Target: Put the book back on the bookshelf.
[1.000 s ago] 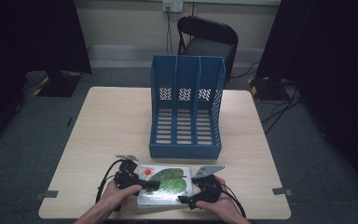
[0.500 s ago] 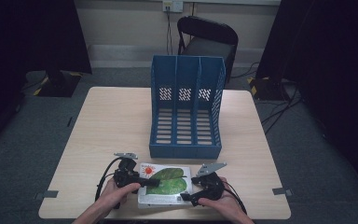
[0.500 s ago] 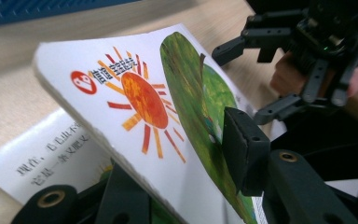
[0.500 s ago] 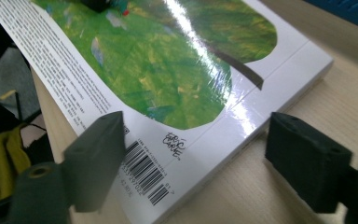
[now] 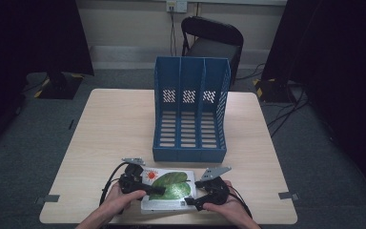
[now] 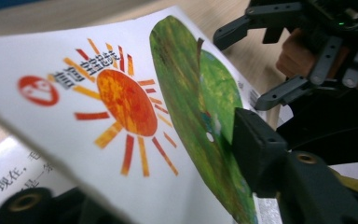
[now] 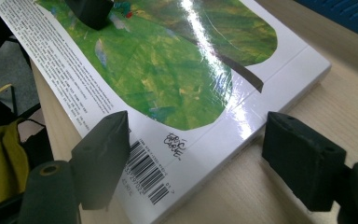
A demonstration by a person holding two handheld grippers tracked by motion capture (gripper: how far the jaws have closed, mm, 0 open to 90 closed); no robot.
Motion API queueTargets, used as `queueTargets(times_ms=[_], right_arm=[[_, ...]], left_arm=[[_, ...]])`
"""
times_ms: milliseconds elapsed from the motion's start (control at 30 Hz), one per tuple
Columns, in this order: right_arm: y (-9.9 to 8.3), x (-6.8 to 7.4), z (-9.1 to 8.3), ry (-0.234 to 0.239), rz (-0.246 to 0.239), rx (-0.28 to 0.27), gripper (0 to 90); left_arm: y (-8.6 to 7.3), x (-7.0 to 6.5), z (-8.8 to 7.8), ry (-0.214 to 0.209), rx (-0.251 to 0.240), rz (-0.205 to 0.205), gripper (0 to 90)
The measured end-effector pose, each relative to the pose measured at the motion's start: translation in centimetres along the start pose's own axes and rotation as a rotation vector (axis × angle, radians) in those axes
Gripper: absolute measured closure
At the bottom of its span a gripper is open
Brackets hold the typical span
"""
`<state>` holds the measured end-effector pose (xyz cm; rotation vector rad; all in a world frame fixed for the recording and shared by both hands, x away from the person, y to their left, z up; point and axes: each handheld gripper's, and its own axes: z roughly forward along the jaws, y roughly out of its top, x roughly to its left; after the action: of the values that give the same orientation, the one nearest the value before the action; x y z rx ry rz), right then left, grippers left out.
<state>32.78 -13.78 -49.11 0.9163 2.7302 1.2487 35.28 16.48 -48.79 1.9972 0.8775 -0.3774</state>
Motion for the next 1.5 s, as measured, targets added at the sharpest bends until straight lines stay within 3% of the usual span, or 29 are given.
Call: queueTargets(times_ms=[67,167,233,300,333,367,433,467,533,667,733,800,833,900,1067,1133,1300,1400,1500], right_arm=[[0.0,-0.1,0.0,0.007,0.009,0.010,21.1],[0.0,-0.3,-0.1,0.010,0.016,0.012,20.2],[0.0,-0.4,-0.2,0.004,0.022,0.008,20.2],[0.0,-0.6,-0.4,-0.002,0.026,0.004,20.3],[0.0,-0.6,-0.4,-0.002,0.026,0.004,20.3],[0.0,-0.8,-0.7,-0.008,0.037,-0.008,20.6],[0.1,-1.2,-1.1,-0.014,0.049,-0.032,20.9],[0.1,-1.3,-1.3,-0.012,0.057,-0.041,20.9],[0.1,-1.6,-1.5,-0.012,0.069,-0.055,20.9],[0.1,-1.8,-1.7,-0.007,0.076,-0.068,20.8],[0.2,-1.9,-1.6,0.000,0.078,-0.086,19.5],[0.3,-2.1,-1.4,0.012,0.097,-0.095,18.6],[0.7,-2.4,-0.9,0.042,0.122,-0.106,18.9],[0.8,-2.4,-0.9,0.061,0.105,-0.111,24.2],[0.8,-2.3,-1.6,0.046,0.087,-0.139,34.0],[1.0,-2.3,-2.5,0.035,0.089,-0.191,43.6],[1.2,-2.0,-3.5,0.020,0.057,-0.239,52.5],[1.4,-1.7,-4.1,0.038,0.043,-0.261,55.4],[1.8,-1.4,-4.6,0.085,0.026,-0.270,58.6]], left_arm=[[0.1,-0.1,-0.1,-0.002,-0.008,0.022,60.1],[0.4,-1.0,-0.4,0.022,-0.017,0.100,60.8],[0.4,-1.1,-0.4,0.022,-0.020,0.108,60.8],[0.4,-1.6,-0.5,0.030,-0.030,0.164,61.4],[0.4,-1.6,-0.5,0.030,-0.030,0.164,61.4],[0.5,-2.4,-0.7,0.045,-0.040,0.227,61.4],[0.5,-3.1,-0.8,0.053,-0.052,0.296,61.8],[0.5,-3.1,-0.8,0.053,-0.052,0.296,62.3],[0.5,-3.8,-0.9,0.067,-0.061,0.367,62.5],[0.3,-4.2,-1.0,0.072,-0.068,0.413,63.1],[0.2,-4.5,-1.0,0.082,-0.072,0.458,63.6],[0.3,-4.5,-0.9,0.083,-0.068,0.455,63.5],[0.3,-4.2,-0.9,0.081,-0.063,0.442,63.5],[0.3,-4.2,-0.8,0.083,-0.064,0.441,63.5],[0.1,-4.3,-1.0,0.086,-0.060,0.442,66.2],[0.1,-4.4,-1.2,0.105,-0.073,0.448,66.4],[0.1,-4.3,-1.6,0.143,-0.088,0.450,66.5],[-0.1,-4.3,-1.7,0.158,-0.079,0.452,66.5],[-0.3,-4.3,-1.4,0.183,-0.043,0.455,66.4]])
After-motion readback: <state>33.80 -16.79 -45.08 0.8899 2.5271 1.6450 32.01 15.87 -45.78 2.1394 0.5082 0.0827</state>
